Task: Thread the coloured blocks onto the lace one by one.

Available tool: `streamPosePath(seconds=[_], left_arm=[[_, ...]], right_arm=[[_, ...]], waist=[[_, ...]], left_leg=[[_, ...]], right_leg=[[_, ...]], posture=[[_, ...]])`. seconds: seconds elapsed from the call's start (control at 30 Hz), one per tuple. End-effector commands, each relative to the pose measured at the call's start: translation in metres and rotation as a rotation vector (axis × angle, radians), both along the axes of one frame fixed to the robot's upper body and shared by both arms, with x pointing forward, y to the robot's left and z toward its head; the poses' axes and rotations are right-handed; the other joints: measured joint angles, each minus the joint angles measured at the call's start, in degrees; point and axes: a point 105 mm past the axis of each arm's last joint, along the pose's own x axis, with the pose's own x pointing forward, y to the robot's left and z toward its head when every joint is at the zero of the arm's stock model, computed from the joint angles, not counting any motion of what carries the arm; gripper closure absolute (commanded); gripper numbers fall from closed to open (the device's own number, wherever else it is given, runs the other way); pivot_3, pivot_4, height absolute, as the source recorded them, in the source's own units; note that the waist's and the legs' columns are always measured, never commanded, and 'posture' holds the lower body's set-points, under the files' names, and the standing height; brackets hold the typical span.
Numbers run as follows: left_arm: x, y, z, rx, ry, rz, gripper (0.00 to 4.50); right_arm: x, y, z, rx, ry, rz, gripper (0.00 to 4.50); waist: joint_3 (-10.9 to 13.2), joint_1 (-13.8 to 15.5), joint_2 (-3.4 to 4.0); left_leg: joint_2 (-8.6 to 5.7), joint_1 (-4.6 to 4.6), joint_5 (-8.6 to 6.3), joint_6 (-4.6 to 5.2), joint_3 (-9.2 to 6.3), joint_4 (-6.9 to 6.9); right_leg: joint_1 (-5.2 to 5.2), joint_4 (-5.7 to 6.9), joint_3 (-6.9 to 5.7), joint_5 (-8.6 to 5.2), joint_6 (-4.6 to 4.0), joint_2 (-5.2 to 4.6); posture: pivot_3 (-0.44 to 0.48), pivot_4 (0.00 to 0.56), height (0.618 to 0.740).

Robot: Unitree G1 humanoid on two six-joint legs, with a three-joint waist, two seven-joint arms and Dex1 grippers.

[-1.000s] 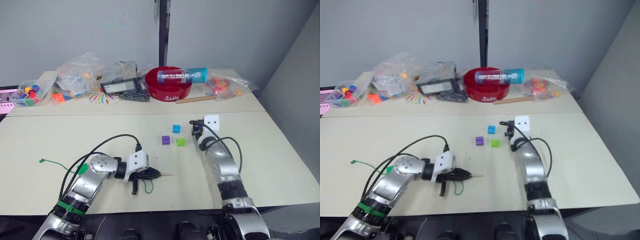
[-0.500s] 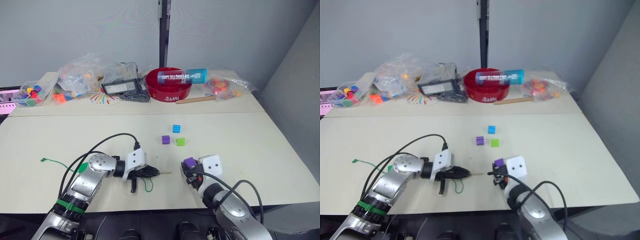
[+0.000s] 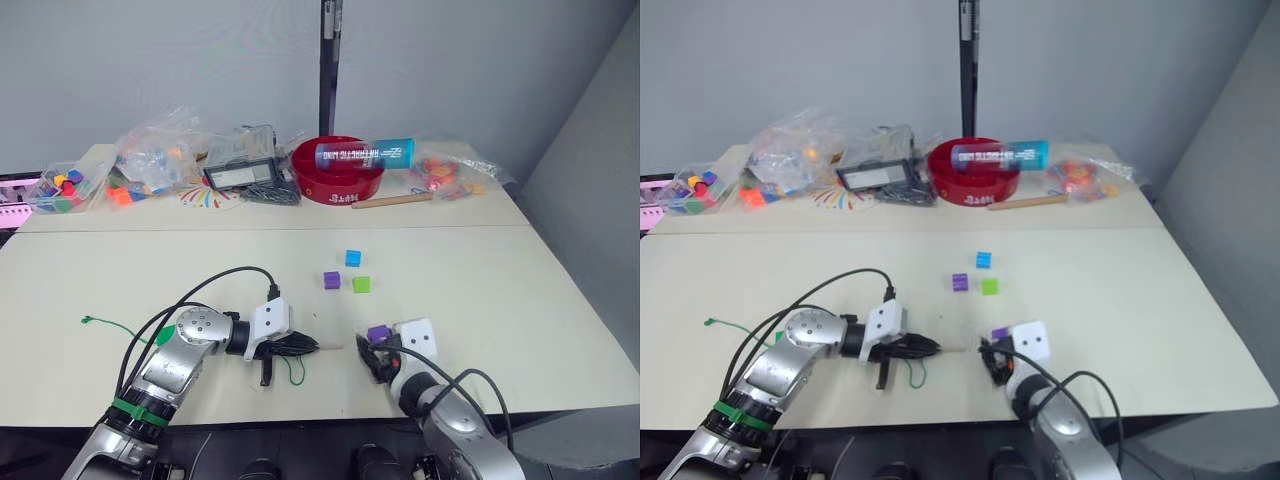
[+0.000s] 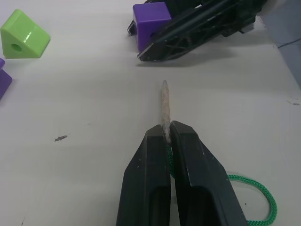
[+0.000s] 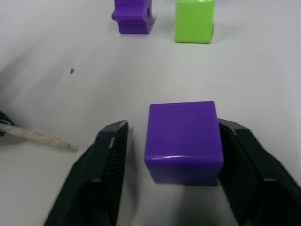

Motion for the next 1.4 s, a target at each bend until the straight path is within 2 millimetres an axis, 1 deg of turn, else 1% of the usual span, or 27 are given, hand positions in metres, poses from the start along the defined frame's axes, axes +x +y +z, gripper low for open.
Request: streamPosePath(seconds=[0.03,0.07,0.2,0.27,0.33,0.43,0.53,0.57,0.6,0.63,0.73,0.8,0.9,0.93,1.13,1.17,1.3,1.4], left_arm=[[0.002,0.001,0.011,-0.019,-0.042,-0.004,4.50],[0.002,0.001,0.011,-0.019,-0.043,-0.003,4.50],[0.003,0.002,0.012,-0.018,-0.045,0.006,4.50],[0.003,0.003,0.012,-0.018,-0.046,0.008,4.50],[0.003,0.003,0.012,-0.018,-0.046,0.008,4.50],[0.002,0.004,0.012,-0.018,-0.046,0.009,4.50],[0.001,0.004,0.013,-0.017,-0.048,0.008,4.50],[0.000,0.003,0.015,-0.020,-0.053,0.008,4.50],[0.000,0.003,0.016,-0.022,-0.057,0.008,4.50],[-0.001,0.002,0.018,-0.028,-0.060,0.008,4.50],[-0.005,0.000,0.021,-0.034,-0.063,0.006,4.50],[-0.006,-0.001,0.022,-0.034,-0.064,0.006,4.50],[-0.008,-0.002,0.025,-0.034,-0.069,0.011,4.50],[-0.009,-0.002,0.026,-0.033,-0.070,0.012,4.50],[-0.011,-0.004,0.028,-0.026,-0.069,0.014,4.50],[-0.011,-0.004,0.028,-0.026,-0.068,0.014,4.50],[-0.011,-0.006,0.028,-0.022,-0.066,0.012,4.50],[-0.010,-0.009,0.028,-0.023,-0.068,0.010,4.50]], right_arm=[[-0.003,-0.010,0.022,-0.020,-0.082,0.070,0.25],[-0.004,-0.013,0.028,-0.036,-0.101,0.101,0.02],[-0.009,-0.019,0.051,-0.106,-0.165,0.319,0.02],[-0.013,-0.019,0.058,-0.150,-0.159,0.526,0.02],[-0.015,-0.022,0.062,-0.171,-0.146,0.632,0.02],[-0.015,-0.026,0.057,-0.247,-0.086,0.850,0.02],[0.001,-0.031,0.054,-0.352,-0.074,0.996,0.02],[0.012,-0.035,0.050,-0.429,-0.080,1.052,0.02],[0.020,-0.038,0.046,-0.485,-0.078,1.095,0.02],[0.029,-0.041,0.043,-0.526,-0.081,1.113,0.02],[0.046,-0.045,0.041,-0.566,-0.096,1.144,0.02],[0.051,-0.046,0.039,-0.575,-0.097,1.170,0.02],[0.050,-0.048,0.033,-0.575,-0.090,1.218,0.80],[0.049,-0.048,0.032,-0.572,-0.089,1.227,1.20],[0.045,-0.045,0.027,-0.525,-0.095,1.238,3.23],[0.045,-0.043,0.027,-0.510,-0.100,1.229,3.32],[0.047,-0.035,0.029,-0.444,-0.111,1.166,3.32],[0.042,-0.026,0.027,-0.420,-0.114,1.145,3.32]], waist=[[0.0,0.3,0.01],[0.0,0.4,0.00],[0.0,0.5,0.00],[0.0,0.3,0.01],[0.0,0.4,0.01],[0.1,0.4,0.00],[0.1,0.2,-0.01],[0.1,0.0,-0.01],[0.1,0.1,0.00],[0.1,0.3,0.00],[0.1,0.5,0.00],[0.1,0.7,0.02],[0.1,0.9,0.02],[0.1,0.9,0.02],[0.1,0.5,0.03],[0.1,0.5,0.03],[0.1,0.4,0.03],[0.1,0.4,0.04]], left_leg=[[-0.02,-0.03,0.00,0.00,0.01,0.00],[-0.04,-0.05,0.00,0.00,0.01,0.00],[-0.05,-0.07,0.00,0.00,0.02,0.01],[-0.02,-0.04,-0.01,0.01,0.00,0.01],[-0.04,-0.02,-0.01,0.01,0.02,0.01],[-0.04,-0.02,-0.01,0.03,0.00,0.01],[-0.04,-0.03,-0.01,0.03,0.05,0.04],[-0.04,-0.02,-0.01,0.02,0.07,0.05],[-0.02,0.01,-0.01,0.03,0.07,0.05],[-0.02,0.00,-0.01,0.03,0.06,0.06],[-0.02,-0.03,-0.02,0.04,0.05,0.06],[-0.05,-0.09,-0.02,0.04,0.06,0.06],[-0.08,-0.10,-0.03,0.06,0.06,0.06],[-0.09,-0.10,-0.04,0.06,0.06,0.06],[-0.08,-0.05,-0.04,0.07,0.07,0.06],[-0.08,-0.03,-0.04,0.07,0.07,0.06],[-0.08,0.00,-0.04,0.07,0.07,0.06],[-0.07,0.00,-0.04,0.07,0.07,0.06]], right_leg=[[-0.01,-0.01,0.00,0.00,0.01,-0.02],[-0.03,-0.02,0.00,0.00,0.02,-0.04],[-0.02,-0.06,-0.01,-0.01,0.03,-0.05],[0.00,-0.05,-0.02,-0.01,0.03,-0.01],[0.02,-0.05,0.01,-0.01,0.03,-0.02],[0.04,-0.06,-0.01,-0.01,0.03,0.00],[0.05,-0.10,0.01,0.01,0.03,-0.02],[0.04,-0.10,0.02,0.02,0.03,-0.02],[0.04,-0.09,0.02,0.03,0.02,-0.01],[0.04,-0.08,0.01,0.03,0.02,0.00],[0.01,-0.08,-0.01,0.02,0.03,-0.02],[-0.02,-0.12,0.00,0.03,0.04,-0.07],[-0.02,-0.10,-0.01,0.05,0.07,-0.13],[-0.02,-0.10,-0.01,0.06,0.07,-0.14],[-0.01,-0.06,0.00,0.06,0.07,-0.13],[0.00,-0.05,0.00,0.06,0.07,-0.13],[0.01,-0.01,0.01,0.06,0.07,-0.11],[0.00,0.01,0.02,0.06,0.06,-0.11]], posture=[[0.000,0.150,0.731],[0.000,0.150,0.731],[0.000,0.150,0.731],[0.000,0.150,0.731],[0.000,0.150,0.731],[0.000,0.150,0.731],[0.000,0.150,0.731],[0.000,0.150,0.731],[0.000,0.150,0.731],[0.000,0.150,0.731],[0.000,0.150,0.731],[0.000,0.150,0.731],[0.000,0.150,0.731],[0.000,0.150,0.731],[0.000,0.150,0.731],[0.000,0.150,0.731],[0.000,0.150,0.731],[0.000,0.150,0.731]])
